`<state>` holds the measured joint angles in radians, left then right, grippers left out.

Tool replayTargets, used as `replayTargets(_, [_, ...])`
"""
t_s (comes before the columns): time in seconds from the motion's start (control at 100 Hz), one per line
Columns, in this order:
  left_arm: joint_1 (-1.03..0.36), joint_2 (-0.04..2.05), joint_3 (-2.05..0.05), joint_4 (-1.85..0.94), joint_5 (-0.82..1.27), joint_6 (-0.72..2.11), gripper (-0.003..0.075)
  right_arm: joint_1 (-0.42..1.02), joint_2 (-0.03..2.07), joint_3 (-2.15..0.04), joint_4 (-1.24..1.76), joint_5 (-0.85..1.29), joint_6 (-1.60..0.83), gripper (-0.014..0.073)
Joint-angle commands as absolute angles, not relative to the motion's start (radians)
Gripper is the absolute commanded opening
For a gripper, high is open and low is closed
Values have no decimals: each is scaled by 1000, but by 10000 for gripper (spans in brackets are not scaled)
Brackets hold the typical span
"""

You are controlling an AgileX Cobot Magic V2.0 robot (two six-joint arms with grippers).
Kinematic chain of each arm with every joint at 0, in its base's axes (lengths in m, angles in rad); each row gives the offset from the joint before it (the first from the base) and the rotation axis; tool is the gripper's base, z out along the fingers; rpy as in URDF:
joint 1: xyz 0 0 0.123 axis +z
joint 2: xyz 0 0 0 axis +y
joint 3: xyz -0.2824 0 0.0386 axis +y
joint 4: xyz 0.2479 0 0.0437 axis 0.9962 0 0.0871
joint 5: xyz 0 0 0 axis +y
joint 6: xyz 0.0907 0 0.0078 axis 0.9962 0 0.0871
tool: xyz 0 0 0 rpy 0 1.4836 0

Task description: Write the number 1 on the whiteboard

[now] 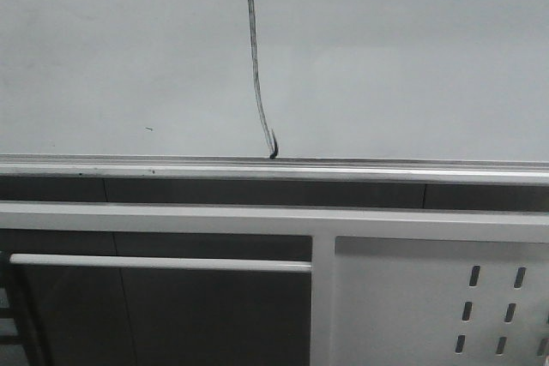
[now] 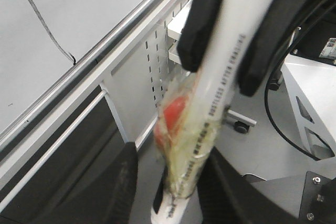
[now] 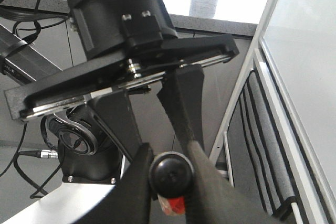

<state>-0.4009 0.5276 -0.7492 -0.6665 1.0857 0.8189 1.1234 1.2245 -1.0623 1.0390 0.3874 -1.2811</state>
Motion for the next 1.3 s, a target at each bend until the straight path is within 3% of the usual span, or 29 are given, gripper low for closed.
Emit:
replayTargets(0.0, [-405,542,-782,-709,1019,809,241,1126,1205,-1101,1074,398,-1289,-69])
replayTargets(1.29, [-405,542,-782,-726,1006,809,241,1083,1205,-1101,1067,409,-1289,-69])
